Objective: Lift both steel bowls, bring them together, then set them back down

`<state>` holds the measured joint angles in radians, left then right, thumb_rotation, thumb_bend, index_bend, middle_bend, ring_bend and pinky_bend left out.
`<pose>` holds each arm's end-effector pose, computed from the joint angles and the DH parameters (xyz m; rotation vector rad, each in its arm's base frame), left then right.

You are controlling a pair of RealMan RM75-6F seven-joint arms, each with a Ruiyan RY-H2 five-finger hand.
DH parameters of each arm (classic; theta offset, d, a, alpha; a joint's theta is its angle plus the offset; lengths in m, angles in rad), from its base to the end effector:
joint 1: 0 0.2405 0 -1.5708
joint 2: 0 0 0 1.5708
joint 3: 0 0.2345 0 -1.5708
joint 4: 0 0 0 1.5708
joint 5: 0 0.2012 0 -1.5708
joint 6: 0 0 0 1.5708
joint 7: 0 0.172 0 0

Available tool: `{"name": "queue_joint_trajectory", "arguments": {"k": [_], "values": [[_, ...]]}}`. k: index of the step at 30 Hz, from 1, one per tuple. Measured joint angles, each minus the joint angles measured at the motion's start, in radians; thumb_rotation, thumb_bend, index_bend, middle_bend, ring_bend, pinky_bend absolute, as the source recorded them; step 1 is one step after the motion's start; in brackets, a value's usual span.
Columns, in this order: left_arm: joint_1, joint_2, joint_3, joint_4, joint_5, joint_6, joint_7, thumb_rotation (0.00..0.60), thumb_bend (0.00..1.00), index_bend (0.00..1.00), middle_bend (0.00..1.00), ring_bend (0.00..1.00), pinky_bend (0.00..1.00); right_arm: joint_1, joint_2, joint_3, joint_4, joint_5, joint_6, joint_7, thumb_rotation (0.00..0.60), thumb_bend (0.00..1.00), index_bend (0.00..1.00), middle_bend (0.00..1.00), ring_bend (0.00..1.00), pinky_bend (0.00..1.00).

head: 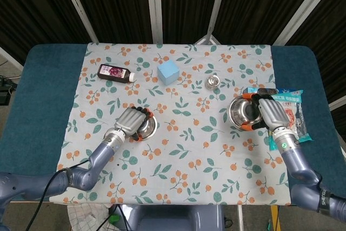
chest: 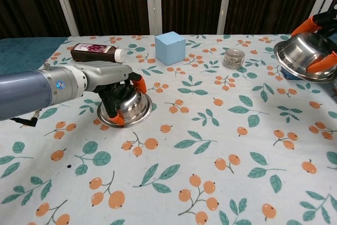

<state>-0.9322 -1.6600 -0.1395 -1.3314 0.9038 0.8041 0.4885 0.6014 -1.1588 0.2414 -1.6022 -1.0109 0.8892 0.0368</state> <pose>-0.1037 0.3698 -0.0695 -2.0409 -0.8950 -0.7256 -0.2101 -0.3678 0.1064 1.4979 -1.2636 0.9549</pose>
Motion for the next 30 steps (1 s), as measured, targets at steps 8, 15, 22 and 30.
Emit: {"name": "queue_joint_trajectory", "arguments": {"k": [8, 15, 22, 30], "values": [[0.013, 0.012, -0.027, -0.023, 0.043, 0.047, -0.055, 0.6, 0.0, 0.37, 0.29, 0.26, 0.4, -0.004, 0.009, 0.012, 0.001, -0.004, 0.003, 0.031, 0.6, 0.08, 0.38, 0.29, 0.46, 0.17], [0.061, 0.03, -0.068, -0.043, 0.172, 0.142, -0.278, 0.6, 0.0, 0.37, 0.28, 0.26, 0.4, -0.002, 0.013, 0.051, -0.003, -0.028, -0.044, 0.196, 0.6, 0.08, 0.41, 0.29, 0.46, 0.17], [0.115, 0.044, -0.086, -0.008, 0.33, 0.225, -0.655, 0.6, 0.0, 0.37, 0.27, 0.26, 0.4, 0.0, 0.014, 0.106, 0.011, -0.126, -0.137, 0.551, 0.6, 0.08, 0.41, 0.29, 0.46, 0.17], [0.165, 0.013, -0.098, 0.089, 0.467, 0.348, -1.082, 0.6, 0.0, 0.37, 0.26, 0.24, 0.38, 0.012, -0.027, 0.148, 0.06, -0.282, -0.211, 1.002, 0.6, 0.08, 0.42, 0.29, 0.46, 0.17]]}}
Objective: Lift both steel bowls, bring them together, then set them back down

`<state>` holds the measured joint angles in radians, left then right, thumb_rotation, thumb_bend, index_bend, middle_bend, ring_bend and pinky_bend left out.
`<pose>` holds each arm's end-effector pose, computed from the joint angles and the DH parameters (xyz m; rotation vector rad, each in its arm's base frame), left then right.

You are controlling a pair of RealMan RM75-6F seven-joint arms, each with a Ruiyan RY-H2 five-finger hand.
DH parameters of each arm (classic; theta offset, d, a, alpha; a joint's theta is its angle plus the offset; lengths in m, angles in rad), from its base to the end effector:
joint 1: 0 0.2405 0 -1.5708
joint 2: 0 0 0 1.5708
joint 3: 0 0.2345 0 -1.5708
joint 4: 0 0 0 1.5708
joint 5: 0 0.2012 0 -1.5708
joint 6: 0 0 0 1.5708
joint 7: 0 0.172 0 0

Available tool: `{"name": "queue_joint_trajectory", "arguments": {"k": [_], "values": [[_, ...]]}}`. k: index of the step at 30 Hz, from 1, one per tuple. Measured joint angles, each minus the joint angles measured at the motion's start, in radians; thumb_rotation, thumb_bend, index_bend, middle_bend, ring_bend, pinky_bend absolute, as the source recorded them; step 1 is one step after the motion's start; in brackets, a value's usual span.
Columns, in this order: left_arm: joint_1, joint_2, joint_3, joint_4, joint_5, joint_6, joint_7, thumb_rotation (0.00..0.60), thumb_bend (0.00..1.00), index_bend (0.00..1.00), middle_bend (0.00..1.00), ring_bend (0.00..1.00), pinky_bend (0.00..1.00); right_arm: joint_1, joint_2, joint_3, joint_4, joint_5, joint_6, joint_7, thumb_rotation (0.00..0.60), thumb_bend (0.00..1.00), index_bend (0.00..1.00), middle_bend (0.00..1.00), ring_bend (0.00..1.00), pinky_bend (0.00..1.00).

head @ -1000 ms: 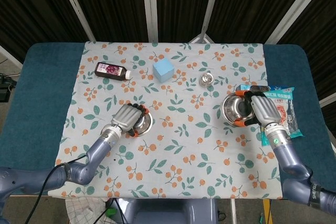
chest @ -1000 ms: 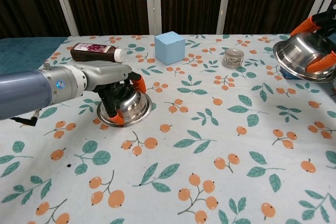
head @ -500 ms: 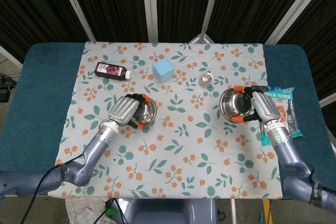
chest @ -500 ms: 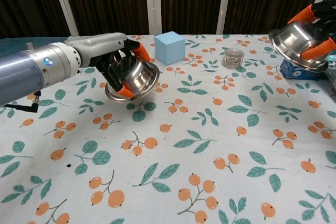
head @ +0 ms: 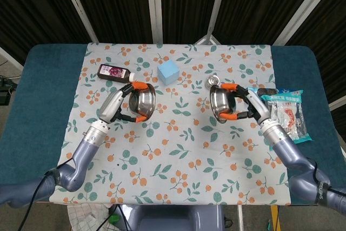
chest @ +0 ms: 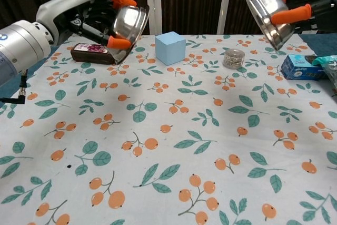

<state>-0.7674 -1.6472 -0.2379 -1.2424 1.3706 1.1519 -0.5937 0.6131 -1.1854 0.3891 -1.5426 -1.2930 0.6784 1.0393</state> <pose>-0.0969 0.3821 0.0109 -1.5101 -1.4164 -1.7074 -0.1621 -0.3864 0.0933 1.1878 -2.0304 1.5007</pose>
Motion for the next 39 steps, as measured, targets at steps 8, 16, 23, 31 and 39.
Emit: {"name": "queue_joint_trajectory", "arguments": {"k": [8, 16, 23, 31, 39], "values": [[0.028, -0.107, -0.003, 0.15, 0.092, 0.122, -0.289, 0.6, 0.0, 0.37, 0.26, 0.24, 0.37, 0.041, -0.094, -0.009, 0.111, -0.181, 0.015, 0.337, 0.6, 0.08, 0.42, 0.29, 0.46, 0.17], [0.034, -0.215, -0.002, 0.225, 0.119, 0.188, -0.387, 0.6, 0.0, 0.37, 0.26, 0.24, 0.37, 0.092, -0.172, -0.049, 0.198, -0.251, 0.071, 0.455, 0.6, 0.08, 0.42, 0.29, 0.46, 0.17], [0.019, -0.291, 0.005, 0.313, 0.146, 0.221, -0.41, 0.6, 0.0, 0.37, 0.26, 0.24, 0.37, 0.123, -0.2, -0.077, 0.207, -0.267, 0.108, 0.506, 0.6, 0.08, 0.43, 0.29, 0.46, 0.17], [0.002, -0.343, 0.014, 0.36, 0.177, 0.259, -0.426, 0.6, 0.0, 0.37, 0.26, 0.23, 0.37, 0.146, -0.207, -0.105, 0.171, -0.268, 0.117, 0.494, 0.6, 0.08, 0.43, 0.29, 0.46, 0.17], [-0.026, -0.412, 0.002, 0.424, 0.209, 0.337, -0.394, 0.6, 0.0, 0.37, 0.26, 0.23, 0.37, 0.18, -0.231, -0.125, 0.121, -0.244, 0.098, 0.423, 0.6, 0.08, 0.43, 0.29, 0.46, 0.17]]}}
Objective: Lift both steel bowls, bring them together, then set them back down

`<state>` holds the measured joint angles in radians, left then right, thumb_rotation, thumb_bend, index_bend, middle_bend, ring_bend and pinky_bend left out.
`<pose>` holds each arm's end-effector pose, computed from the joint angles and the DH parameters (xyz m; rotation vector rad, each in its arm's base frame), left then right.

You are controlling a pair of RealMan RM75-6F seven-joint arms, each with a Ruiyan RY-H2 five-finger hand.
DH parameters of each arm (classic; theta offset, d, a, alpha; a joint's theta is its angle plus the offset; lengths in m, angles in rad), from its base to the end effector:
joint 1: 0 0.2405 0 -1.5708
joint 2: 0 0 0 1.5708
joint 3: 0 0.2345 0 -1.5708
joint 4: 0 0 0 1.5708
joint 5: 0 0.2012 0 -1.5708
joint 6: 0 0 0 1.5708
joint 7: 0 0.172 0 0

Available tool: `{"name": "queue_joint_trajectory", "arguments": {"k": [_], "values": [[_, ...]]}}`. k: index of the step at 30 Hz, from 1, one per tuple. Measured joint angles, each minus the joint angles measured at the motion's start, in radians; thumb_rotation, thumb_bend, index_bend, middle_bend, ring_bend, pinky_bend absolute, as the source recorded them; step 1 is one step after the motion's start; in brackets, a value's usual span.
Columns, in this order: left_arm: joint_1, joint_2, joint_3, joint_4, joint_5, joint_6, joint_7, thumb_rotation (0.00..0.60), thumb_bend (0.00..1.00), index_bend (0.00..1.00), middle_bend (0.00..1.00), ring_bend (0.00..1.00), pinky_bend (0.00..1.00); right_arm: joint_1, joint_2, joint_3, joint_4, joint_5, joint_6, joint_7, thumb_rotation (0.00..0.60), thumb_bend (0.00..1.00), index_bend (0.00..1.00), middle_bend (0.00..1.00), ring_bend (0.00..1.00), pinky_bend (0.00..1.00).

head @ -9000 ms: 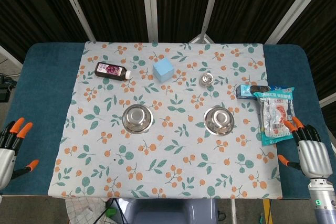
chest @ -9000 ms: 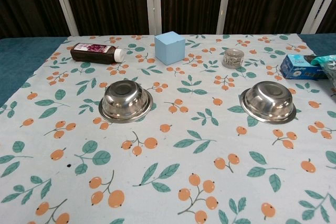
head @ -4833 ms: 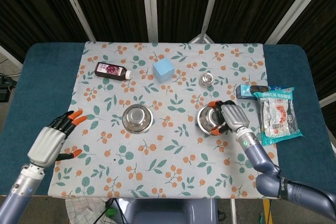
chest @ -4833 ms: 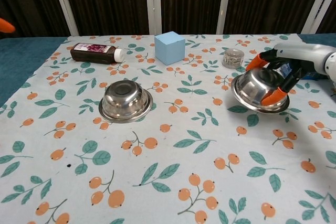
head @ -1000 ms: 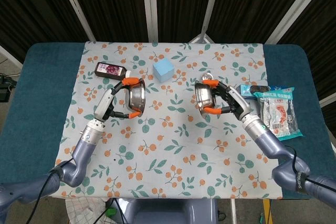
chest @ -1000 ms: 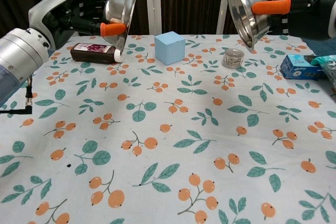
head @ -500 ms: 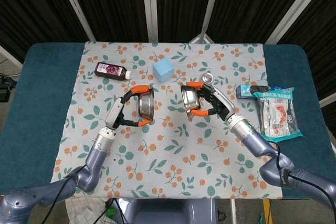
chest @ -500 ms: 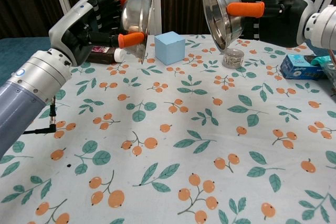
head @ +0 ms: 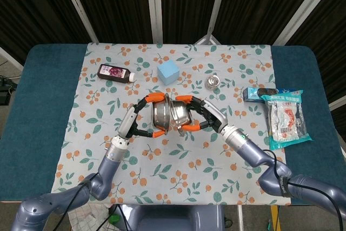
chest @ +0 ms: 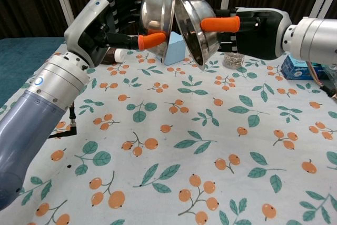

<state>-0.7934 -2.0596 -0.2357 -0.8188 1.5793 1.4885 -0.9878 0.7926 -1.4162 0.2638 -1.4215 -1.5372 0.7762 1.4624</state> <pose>-0.0530 0.3442 -0.0387 -1.3643 -1.4622 -2.2611 -0.0866 -0.3723 0.0107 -1.2621 2.3192 -1.5836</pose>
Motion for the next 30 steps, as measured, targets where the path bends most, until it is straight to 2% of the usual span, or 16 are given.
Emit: {"name": "queue_joint_trajectory", "arguments": {"k": [8, 14, 21, 30], "values": [[-0.014, -0.041, 0.009, 0.059, 0.011, 0.01, 0.022, 0.6, 0.0, 0.37, 0.26, 0.23, 0.37, 0.026, -0.003, 0.0, -0.082, 0.035, -0.021, 0.023, 0.6, 0.09, 0.43, 0.29, 0.46, 0.17], [-0.016, -0.053, 0.015, 0.106, 0.015, 0.026, 0.013, 0.6, 0.0, 0.37, 0.26, 0.23, 0.37, 0.026, 0.032, 0.007, -0.092, 0.05, -0.005, 0.022, 0.6, 0.08, 0.43, 0.29, 0.46, 0.17], [-0.012, -0.024, 0.016, 0.092, 0.023, 0.058, 0.003, 0.6, 0.0, 0.37, 0.26, 0.23, 0.36, 0.013, 0.064, 0.005, -0.075, 0.067, 0.012, -0.011, 0.6, 0.08, 0.43, 0.29, 0.46, 0.17], [-0.006, -0.025, 0.037, 0.056, 0.035, 0.068, 0.025, 0.6, 0.0, 0.37, 0.26, 0.23, 0.36, 0.025, 0.057, -0.006, -0.09, 0.072, 0.008, -0.054, 0.6, 0.09, 0.43, 0.29, 0.46, 0.17]]}}
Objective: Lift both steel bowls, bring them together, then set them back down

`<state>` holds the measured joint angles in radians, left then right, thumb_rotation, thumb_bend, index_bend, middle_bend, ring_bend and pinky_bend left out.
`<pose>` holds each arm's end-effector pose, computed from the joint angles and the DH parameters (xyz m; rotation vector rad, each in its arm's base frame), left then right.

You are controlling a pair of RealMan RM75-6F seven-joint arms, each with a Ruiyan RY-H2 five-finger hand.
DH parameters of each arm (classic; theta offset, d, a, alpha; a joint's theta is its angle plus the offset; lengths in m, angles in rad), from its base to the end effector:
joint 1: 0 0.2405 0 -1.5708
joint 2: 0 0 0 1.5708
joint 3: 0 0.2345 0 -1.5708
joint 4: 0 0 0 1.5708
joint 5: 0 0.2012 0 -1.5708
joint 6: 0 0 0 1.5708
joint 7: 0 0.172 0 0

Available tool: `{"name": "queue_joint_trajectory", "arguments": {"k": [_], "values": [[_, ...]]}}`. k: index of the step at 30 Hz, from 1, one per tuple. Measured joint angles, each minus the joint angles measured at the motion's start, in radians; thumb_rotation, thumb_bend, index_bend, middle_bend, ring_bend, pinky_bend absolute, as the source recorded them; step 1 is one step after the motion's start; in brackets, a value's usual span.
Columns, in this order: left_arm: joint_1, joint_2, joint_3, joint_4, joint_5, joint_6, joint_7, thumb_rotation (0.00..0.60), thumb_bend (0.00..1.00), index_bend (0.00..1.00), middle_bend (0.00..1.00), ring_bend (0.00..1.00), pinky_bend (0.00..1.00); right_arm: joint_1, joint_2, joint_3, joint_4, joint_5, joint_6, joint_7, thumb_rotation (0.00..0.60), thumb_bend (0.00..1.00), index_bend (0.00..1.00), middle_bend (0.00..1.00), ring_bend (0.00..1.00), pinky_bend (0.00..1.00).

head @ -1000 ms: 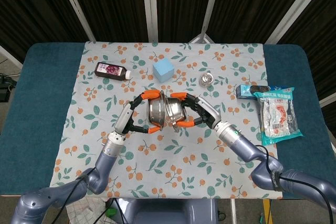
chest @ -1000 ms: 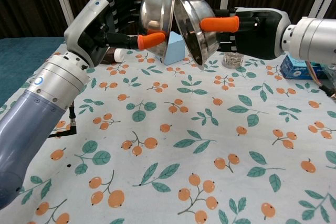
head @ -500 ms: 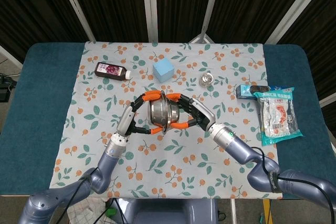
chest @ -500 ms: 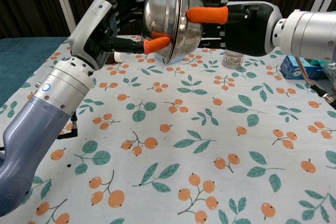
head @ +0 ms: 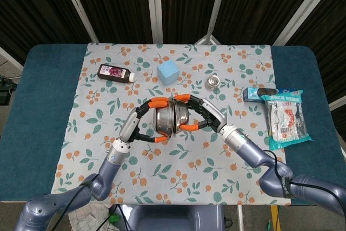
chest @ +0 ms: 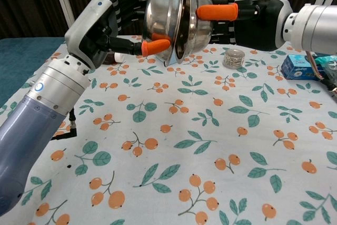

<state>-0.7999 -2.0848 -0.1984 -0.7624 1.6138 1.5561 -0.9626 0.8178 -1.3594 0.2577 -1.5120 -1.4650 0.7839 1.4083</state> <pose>-0.0496 0.3342 -0.0399 -1.4451 -1.3495 -2.2821 -0.0732 -0.3688 0.0223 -1.2638 2.3072 -1.5863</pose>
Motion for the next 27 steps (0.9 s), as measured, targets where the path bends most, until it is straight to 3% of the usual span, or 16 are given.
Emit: {"name": "queue_joint_trajectory", "arguments": {"k": [12, 17, 27], "values": [[-0.015, -0.036, -0.003, 0.049, 0.005, 0.021, 0.031, 0.6, 0.0, 0.38, 0.26, 0.23, 0.36, 0.009, 0.008, -0.02, -0.044, -0.014, -0.002, -0.015, 0.6, 0.09, 0.43, 0.29, 0.46, 0.17], [-0.009, -0.021, -0.008, 0.069, 0.012, 0.075, 0.04, 0.6, 0.0, 0.38, 0.26, 0.23, 0.36, -0.004, 0.033, -0.018, -0.027, 0.002, 0.016, -0.008, 0.6, 0.09, 0.43, 0.29, 0.46, 0.17], [0.008, -0.002, 0.014, 0.072, 0.013, 0.07, 0.07, 0.6, 0.0, 0.39, 0.28, 0.23, 0.35, 0.007, 0.034, -0.035, -0.02, 0.0, 0.001, -0.063, 0.6, 0.1, 0.44, 0.29, 0.46, 0.17]]}}
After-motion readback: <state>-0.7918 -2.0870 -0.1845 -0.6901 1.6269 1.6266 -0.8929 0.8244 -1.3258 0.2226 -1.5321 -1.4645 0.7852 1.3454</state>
